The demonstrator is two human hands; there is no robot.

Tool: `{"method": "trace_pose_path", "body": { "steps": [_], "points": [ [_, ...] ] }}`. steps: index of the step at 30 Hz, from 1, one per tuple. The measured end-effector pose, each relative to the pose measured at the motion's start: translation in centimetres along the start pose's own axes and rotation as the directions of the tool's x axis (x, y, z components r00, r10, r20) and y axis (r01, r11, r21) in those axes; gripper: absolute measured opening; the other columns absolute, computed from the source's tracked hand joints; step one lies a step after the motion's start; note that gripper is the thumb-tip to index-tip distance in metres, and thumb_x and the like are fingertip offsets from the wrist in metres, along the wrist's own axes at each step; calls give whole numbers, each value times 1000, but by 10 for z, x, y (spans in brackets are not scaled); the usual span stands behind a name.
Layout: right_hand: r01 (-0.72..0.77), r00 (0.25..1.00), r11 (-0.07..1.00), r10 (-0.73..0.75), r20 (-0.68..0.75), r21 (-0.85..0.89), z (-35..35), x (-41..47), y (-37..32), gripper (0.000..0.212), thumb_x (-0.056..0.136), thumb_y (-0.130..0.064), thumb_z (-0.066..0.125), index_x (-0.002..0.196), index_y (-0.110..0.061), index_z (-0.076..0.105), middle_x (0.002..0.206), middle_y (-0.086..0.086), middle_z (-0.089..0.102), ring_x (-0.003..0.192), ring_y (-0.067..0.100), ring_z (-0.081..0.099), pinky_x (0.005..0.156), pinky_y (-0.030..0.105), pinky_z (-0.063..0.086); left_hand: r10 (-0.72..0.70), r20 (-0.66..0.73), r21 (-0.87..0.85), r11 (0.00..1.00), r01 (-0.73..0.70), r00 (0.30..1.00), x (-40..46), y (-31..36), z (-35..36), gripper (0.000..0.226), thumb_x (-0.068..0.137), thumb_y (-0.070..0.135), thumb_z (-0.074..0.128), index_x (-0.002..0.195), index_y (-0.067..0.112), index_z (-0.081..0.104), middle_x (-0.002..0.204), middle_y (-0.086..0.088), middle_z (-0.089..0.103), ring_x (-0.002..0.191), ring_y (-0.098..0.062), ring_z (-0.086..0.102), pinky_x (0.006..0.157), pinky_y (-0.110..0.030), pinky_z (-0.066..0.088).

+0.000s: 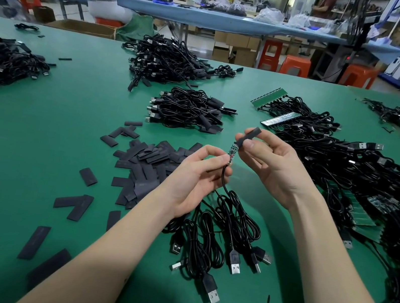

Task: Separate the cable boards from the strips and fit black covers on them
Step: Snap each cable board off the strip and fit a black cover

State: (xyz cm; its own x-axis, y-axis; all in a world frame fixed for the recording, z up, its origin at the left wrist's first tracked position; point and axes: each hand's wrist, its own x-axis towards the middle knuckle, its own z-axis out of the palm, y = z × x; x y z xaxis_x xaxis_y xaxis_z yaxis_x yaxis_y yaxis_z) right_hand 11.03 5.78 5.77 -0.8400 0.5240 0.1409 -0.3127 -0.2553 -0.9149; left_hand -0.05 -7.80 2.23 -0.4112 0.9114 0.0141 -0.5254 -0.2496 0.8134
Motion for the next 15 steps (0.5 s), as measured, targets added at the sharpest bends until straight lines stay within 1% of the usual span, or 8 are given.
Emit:
{"method": "trace_pose_path", "body": {
  "steps": [5,8,10,12,15],
  "points": [
    [4,1000,1000,-4,29,-5,-1,-1,-1,22,78,-4,73,93,-18,76,107,11,76,100,15,71,86,23,55,-9,20,5,1000,9,1000,-1,1,0,14,81,15,68,86,14,56,73,1,63,68,-10,62,67,-21,54],
    [-8,998,1000,8,57,2,-3,-3,-2,22,79,-4,72,93,-20,77,108,9,76,101,14,70,86,22,55,-15,42,3,1000,15,999,-1,2,0,11,85,12,68,84,14,57,74,1,64,68,-11,62,66,-21,53],
    [-19,996,1000,19,83,6,-6,-4,-4,21,80,-4,72,96,-19,75,109,9,75,99,13,70,86,22,55,-27,63,13,1000,26,998,-1,4,0,13,88,8,67,81,15,60,74,0,64,68,-12,62,66,-22,54],
    [-29,995,1000,29,100,-2,-8,-5,-6,22,81,-5,73,101,-15,70,110,8,75,97,12,70,86,22,55,-45,85,35,999,42,995,-1,10,0,12,86,7,66,79,15,61,74,-1,63,67,-13,62,67,-23,54],
    [-23,993,1000,23,112,-8,-7,-7,-6,23,80,-5,73,101,-15,69,110,8,75,97,13,70,86,22,55,-66,112,84,995,56,992,-3,18,-1,14,89,5,66,82,13,57,73,-1,62,68,-13,62,68,-23,54]
  ]
}}
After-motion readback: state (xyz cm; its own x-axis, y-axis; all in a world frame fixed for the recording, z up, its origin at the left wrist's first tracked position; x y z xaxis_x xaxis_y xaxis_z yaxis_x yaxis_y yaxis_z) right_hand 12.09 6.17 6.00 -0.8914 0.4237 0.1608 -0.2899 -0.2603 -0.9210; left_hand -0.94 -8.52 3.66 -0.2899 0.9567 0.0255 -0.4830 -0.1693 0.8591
